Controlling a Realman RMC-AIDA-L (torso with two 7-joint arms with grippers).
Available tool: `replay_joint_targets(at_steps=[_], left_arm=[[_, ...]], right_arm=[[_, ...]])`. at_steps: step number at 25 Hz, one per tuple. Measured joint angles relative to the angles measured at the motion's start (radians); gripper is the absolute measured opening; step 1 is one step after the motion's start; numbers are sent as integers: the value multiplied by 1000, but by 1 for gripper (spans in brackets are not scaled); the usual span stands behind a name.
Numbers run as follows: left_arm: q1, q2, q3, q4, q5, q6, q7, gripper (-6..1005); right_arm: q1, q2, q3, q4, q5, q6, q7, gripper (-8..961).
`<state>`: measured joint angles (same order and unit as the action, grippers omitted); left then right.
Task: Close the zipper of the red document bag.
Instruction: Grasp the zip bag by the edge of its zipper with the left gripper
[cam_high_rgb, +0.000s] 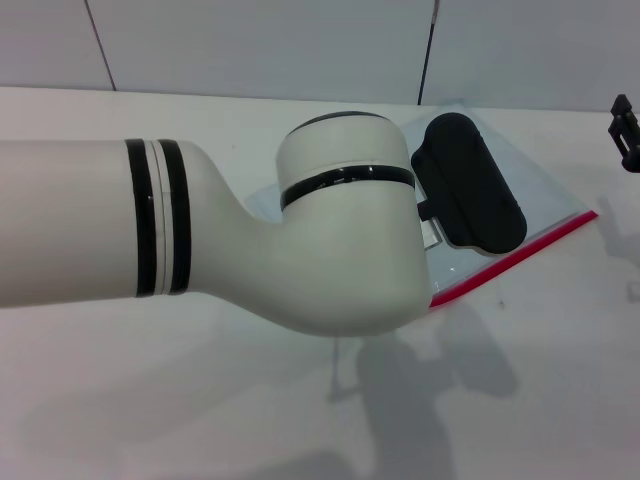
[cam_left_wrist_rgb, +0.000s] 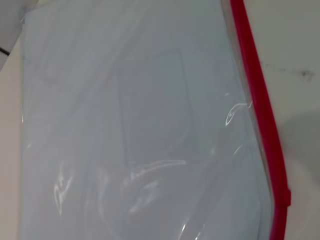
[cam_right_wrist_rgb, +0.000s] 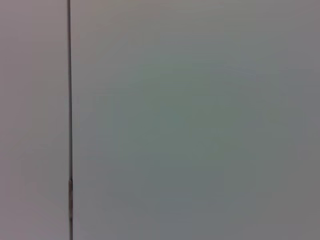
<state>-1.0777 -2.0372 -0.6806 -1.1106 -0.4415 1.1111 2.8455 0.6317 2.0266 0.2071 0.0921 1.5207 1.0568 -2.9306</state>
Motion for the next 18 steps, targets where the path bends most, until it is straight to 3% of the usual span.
replay_joint_targets(at_steps=[7,13,18], left_arm=[[-1,1,26,3,-1,-48,0,472],[8,0,31,6,-2,-66,0,473],[19,1,23,7,0,-69,0,359]], right_arm=[[1,0,0,3,1,0,1,585],[2,-1,2,-1,1,0,17,585],[-1,-2,2,-6,1,0,45,585]])
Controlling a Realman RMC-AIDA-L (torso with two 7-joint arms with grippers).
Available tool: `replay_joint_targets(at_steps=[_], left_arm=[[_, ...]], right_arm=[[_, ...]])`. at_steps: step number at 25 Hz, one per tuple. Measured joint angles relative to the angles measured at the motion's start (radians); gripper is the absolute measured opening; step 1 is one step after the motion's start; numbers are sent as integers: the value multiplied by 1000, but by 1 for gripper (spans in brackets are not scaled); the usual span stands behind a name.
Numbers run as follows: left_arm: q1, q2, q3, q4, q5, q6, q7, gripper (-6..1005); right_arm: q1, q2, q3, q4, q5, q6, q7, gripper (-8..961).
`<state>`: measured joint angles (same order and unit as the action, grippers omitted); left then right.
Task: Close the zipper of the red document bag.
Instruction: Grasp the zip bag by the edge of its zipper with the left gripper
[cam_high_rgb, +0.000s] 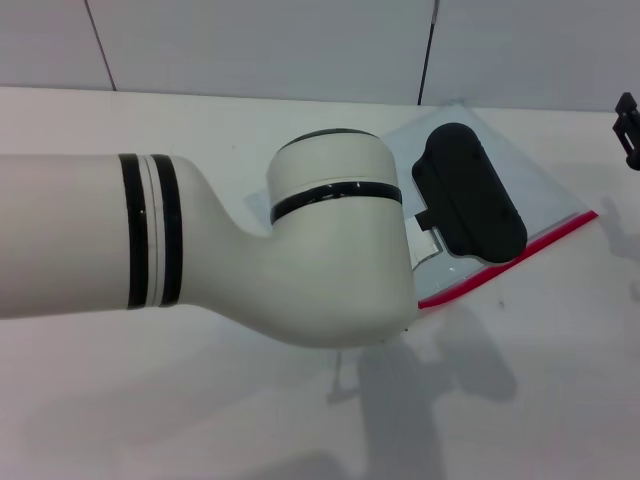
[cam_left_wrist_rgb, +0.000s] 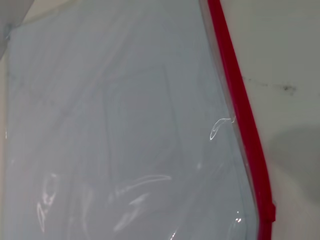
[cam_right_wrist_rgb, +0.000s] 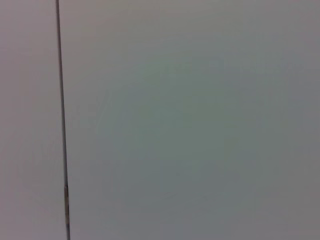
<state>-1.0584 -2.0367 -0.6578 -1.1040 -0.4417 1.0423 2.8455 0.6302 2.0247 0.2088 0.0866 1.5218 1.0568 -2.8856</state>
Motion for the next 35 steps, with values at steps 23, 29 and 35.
replay_joint_targets(at_steps=[23,29,35], left_arm=[[-4,-1,-21,24,21,11,-2,83],[1,2,-36,24,21,13,-2,57],[4,3,-57,13,30,31,-1,54]], right_arm=[[-1,2,-5,-2,-2,0,-6,584],[2,2,-6,-2,-4,-16,-6,584],[3,2,-8,-2,-7,-20,-7,584]])
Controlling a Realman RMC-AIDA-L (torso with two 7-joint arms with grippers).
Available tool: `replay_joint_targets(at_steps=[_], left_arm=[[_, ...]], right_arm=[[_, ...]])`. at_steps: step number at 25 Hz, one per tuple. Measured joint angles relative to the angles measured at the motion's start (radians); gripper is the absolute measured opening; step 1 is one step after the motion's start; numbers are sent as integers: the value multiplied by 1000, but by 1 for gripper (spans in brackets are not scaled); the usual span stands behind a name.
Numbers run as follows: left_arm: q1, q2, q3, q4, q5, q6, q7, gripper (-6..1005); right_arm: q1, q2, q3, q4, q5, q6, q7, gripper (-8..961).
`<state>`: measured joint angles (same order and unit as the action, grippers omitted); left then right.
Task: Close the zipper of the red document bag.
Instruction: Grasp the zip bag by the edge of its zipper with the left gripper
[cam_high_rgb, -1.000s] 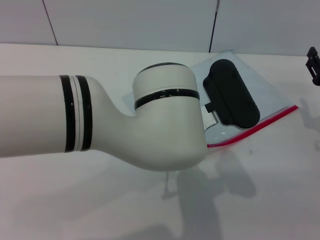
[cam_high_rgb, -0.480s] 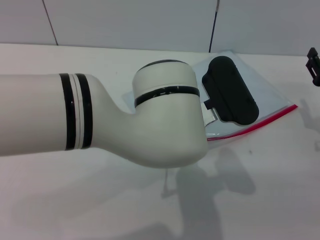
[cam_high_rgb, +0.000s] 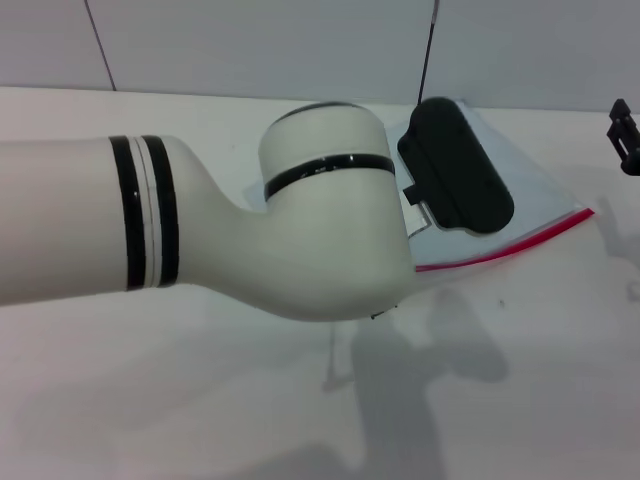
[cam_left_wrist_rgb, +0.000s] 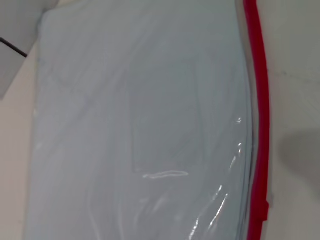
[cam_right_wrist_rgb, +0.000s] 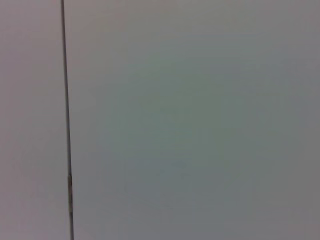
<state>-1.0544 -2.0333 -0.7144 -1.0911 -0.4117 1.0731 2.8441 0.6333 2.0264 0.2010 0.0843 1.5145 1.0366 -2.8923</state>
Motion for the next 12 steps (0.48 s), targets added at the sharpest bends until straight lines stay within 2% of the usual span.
replay_joint_targets(at_steps=[4,7,8,12], left_arm=[[21,4,-38,-54,62,39,0,54],[69,9,-81,-130,144,77,0,54],[97,18,-110,-183,176,93,1,54],[128,26,-145,-243,210,113,1,54]], right_arm=[[2,-1,-2,0,-2,-3,8,584],[11,-2,-4,0,-4,-5,18,584],[16,-3,-5,0,-5,-6,28,584],[24,-5,-7,-3,-5,-7,39,584]])
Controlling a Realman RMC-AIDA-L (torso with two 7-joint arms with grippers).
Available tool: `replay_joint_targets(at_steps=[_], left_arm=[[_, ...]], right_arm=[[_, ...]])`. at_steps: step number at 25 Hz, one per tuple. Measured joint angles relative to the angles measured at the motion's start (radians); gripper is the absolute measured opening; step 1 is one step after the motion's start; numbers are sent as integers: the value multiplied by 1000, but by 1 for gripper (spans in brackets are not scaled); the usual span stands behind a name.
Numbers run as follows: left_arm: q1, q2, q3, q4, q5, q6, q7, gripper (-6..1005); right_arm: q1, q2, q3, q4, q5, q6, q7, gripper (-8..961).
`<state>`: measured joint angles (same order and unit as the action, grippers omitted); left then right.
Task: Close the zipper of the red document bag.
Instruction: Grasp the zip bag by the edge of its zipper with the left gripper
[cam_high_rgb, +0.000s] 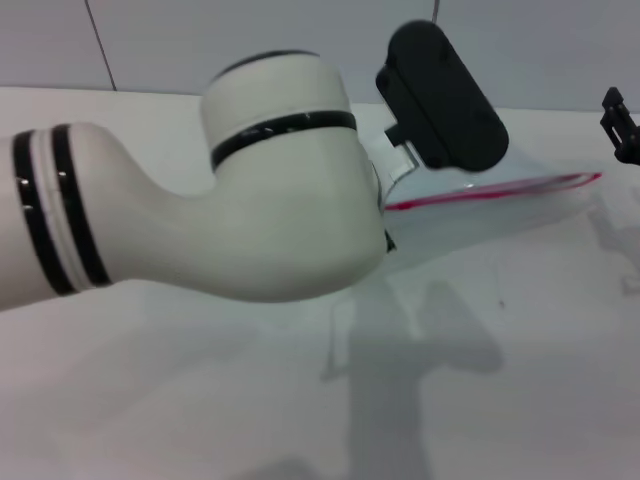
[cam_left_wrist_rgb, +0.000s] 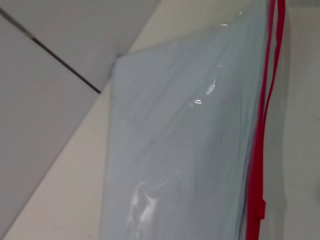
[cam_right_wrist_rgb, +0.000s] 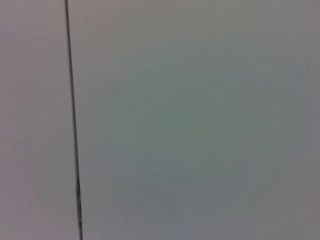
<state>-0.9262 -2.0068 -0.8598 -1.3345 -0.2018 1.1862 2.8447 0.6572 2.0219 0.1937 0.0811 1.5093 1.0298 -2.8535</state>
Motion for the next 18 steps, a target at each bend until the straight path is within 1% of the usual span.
replay_joint_targets(at_steps=[3,6,11,15,18], left_arm=[[16,1,-21,-33,53,19,0,54],[18,-6,-34,-43,112,47,0,54],[18,-2,-42,-63,147,63,1,54],[18,-11,-45,-60,180,76,1,54],[10,-20,-41,-35,190,95,1,54]], right_arm=[[4,0,-1,-10,0,0,1,584],[10,0,-8,-12,0,-1,1,584],[19,0,-23,-19,0,-1,16,584],[29,0,-58,-50,0,-1,77,584],[33,0,-81,-70,0,0,112,584]])
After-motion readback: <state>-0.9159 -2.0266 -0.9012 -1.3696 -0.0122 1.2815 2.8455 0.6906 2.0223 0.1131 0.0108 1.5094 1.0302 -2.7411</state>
